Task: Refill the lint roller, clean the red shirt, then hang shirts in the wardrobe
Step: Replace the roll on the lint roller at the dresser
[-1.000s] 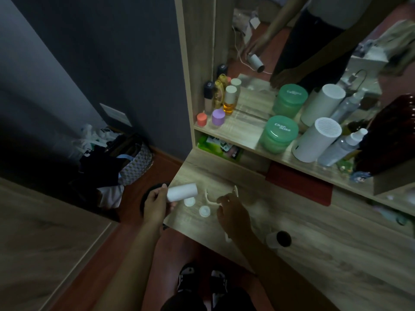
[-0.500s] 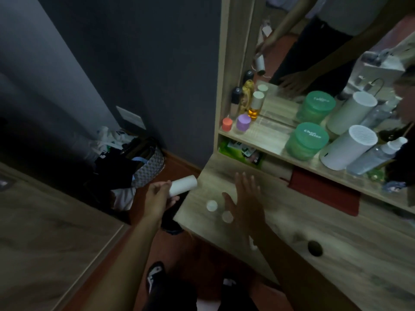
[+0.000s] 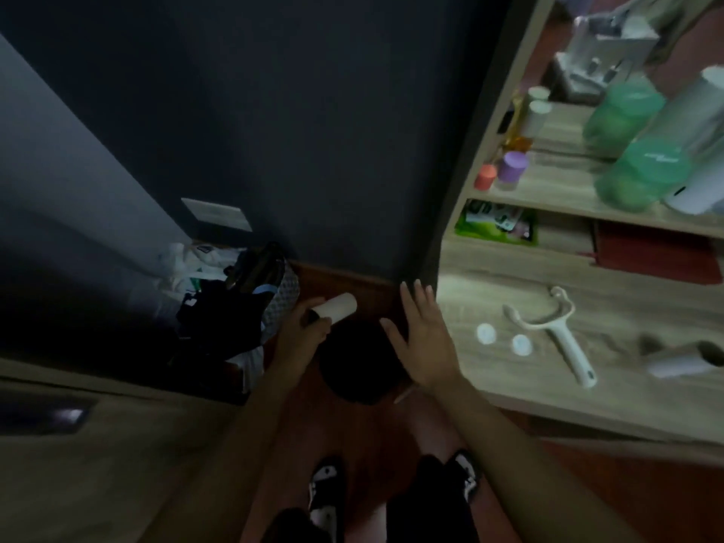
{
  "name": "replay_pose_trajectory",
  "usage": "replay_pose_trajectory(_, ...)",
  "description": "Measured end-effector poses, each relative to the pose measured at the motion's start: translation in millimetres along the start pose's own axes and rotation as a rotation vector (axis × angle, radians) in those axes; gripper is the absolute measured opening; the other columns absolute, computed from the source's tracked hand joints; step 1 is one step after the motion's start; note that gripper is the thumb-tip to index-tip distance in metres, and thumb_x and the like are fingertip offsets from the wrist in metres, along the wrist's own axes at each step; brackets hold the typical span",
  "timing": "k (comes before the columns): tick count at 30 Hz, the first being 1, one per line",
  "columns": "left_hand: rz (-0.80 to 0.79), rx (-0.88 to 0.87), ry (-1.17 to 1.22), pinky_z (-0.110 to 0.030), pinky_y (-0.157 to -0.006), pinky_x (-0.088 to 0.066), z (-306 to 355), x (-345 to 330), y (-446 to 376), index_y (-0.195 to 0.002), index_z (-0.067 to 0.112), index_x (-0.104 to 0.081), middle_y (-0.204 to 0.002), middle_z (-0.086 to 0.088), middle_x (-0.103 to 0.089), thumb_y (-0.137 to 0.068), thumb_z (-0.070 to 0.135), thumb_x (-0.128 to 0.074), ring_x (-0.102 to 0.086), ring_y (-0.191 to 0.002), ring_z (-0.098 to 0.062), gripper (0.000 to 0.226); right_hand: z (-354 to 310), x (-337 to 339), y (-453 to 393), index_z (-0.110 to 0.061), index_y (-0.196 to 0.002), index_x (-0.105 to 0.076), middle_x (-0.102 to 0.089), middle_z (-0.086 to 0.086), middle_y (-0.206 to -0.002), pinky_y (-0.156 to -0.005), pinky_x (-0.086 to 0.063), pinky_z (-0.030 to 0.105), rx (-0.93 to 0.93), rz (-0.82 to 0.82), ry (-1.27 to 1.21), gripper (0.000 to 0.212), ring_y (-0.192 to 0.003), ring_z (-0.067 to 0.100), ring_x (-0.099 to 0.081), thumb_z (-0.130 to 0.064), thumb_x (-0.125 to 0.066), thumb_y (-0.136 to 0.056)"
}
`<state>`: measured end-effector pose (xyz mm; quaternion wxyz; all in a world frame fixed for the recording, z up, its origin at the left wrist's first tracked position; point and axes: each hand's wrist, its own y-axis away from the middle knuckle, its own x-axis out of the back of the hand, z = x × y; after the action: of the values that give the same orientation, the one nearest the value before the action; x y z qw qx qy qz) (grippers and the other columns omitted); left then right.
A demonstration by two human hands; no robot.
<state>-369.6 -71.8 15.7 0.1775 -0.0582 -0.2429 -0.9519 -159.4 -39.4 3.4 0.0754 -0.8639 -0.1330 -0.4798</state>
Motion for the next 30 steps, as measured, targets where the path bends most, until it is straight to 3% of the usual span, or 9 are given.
replay_pose_trajectory(6,-0.068,0.138,-0.141,-0.044,-0.091,-0.049,-75.1,39.1,-29.2,-0.130,0.013,-0.052,-0.123,-0.013,-0.057,-0.091,0.006,-0.057,-0.057,-0.095,-0.023,0.040,-24.9,-90.2,43.2,-0.021,-0.156,-0.010,-0.004,0.004,-0.163,-0.121,0.001,0.044,-0.172,-0.184,-0.051,0.073,-0.150,0.022,0.004,-0.056,-0.037,-0.097)
replay_pose_trajectory(10,-0.149,0.096,-0.294,-0.033,-0.090,-0.043,-122.5,26.8,-57.4,-0.132,0.013,-0.052,-0.120,-0.004,-0.057,-0.091,0.011,-0.060,-0.054,-0.109,-0.022,0.042,5.3,-141.5,45.5,-0.021,-0.156,-0.006,-0.001,0.004,-0.164,-0.108,0.010,0.031,-0.291,-0.249,-0.024,0.076,-0.150,0.022,0.008,-0.057,-0.037,-0.097)
replay_pose_trajectory(12,-0.227,0.037,-0.376,-0.029,-0.092,-0.039,-152.3,17.5,-74.4,-0.135,0.013,-0.051,-0.122,0.002,-0.054,-0.090,0.015,-0.061,-0.050,-0.112,-0.015,0.045,27.4,-172.8,42.5,-0.018,-0.156,-0.005,-0.001,0.005,-0.164,-0.111,0.008,0.031,-0.316,-0.273,-0.015,0.079,-0.150,0.022,0.007,-0.057,-0.039,-0.096)
replay_pose_trajectory(16,-0.311,-0.104,-0.648,-0.040,-0.102,-0.045,-239.0,-1.8,-129.7,-0.131,0.029,-0.052,-0.132,0.000,-0.057,-0.078,0.043,-0.061,-0.054,-0.121,-0.020,0.056,79.9,-253.7,35.5,-0.015,-0.155,-0.005,-0.005,0.008,-0.163,-0.122,-0.012,0.036,-0.371,-0.292,-0.040,0.086,-0.150,0.024,0.005,-0.057,-0.046,-0.093)
replay_pose_trajectory(18,-0.356,-0.158,-0.746,-0.036,-0.103,-0.044,-280.2,-15.4,-156.2,-0.134,0.025,-0.052,-0.137,-0.005,-0.051,-0.083,0.032,-0.062,-0.051,-0.124,-0.024,0.053,108.1,-298.9,31.2,-0.013,-0.155,-0.002,-0.003,0.008,-0.163,-0.121,-0.010,0.034,-0.386,-0.322,-0.025,0.088,-0.150,0.024,0.006,-0.057,-0.047,-0.093)
replay_pose_trajectory(21,-0.435,-0.212,-0.763,-0.012,-0.098,-0.034,-343.8,-40.9,-193.7,-0.138,0.010,-0.049,-0.146,-0.011,-0.040,-0.093,0.006,-0.055,-0.046,-0.129,-0.026,0.046,148.0,-362.5,22.7,-0.012,-0.154,0.003,0.001,0.010,-0.163,-0.121,-0.005,0.036,-0.369,-0.355,0.039,0.092,-0.150,0.026,0.007,-0.058,-0.046,-0.092)
replay_pose_trajectory(24,-0.417,-0.091,-0.656,-0.029,-0.101,-0.042,-386.3,-62.0,-228.1,-0.137,0.016,-0.049,-0.137,-0.011,-0.052,-0.095,0.027,-0.056,-0.056,-0.116,-0.026,0.044,178.3,-409.7,16.0,-0.011,-0.154,0.006,0.003,0.011,-0.163,-0.120,0.000,0.039,-0.352,-0.365,0.083,0.096,-0.150,0.027,0.007,-0.060,-0.047,-0.090)
replay_pose_trajectory(26,-0.444,-0.129,-0.707,-0.039,-0.101,-0.046,-418.1,-69.5,-248.7,-0.137,0.026,-0.048,-0.130,-0.005,-0.058,-0.092,0.044,-0.057,-0.059,-0.107,-0.023,0.049,194.9,-431.1,13.9,-0.011,-0.154,0.006,0.004,0.012,-0.163,-0.120,0.000,0.040,-0.351,-0.373,0.108,0.099,-0.150,0.028,0.007,-0.062,-0.048,-0.089)
replay_pose_trajectory(30,-0.592,-0.303,-0.961,-0.048,-0.115,-0.027,-456.6,-65.3,-277.3,-0.144,0.037,-0.036,-0.152,0.004,-0.037,-0.087,0.056,-0.044,-0.036,-0.138,-0.024,0.060,211.7,-453.1,11.5,-0.012,-0.154,0.007,0.004,0.011,-0.163,-0.120,0.000,0.040,-0.359,-0.394,0.150,0.101,-0.150,0.027,0.006,-0.067,-0.045,-0.087)
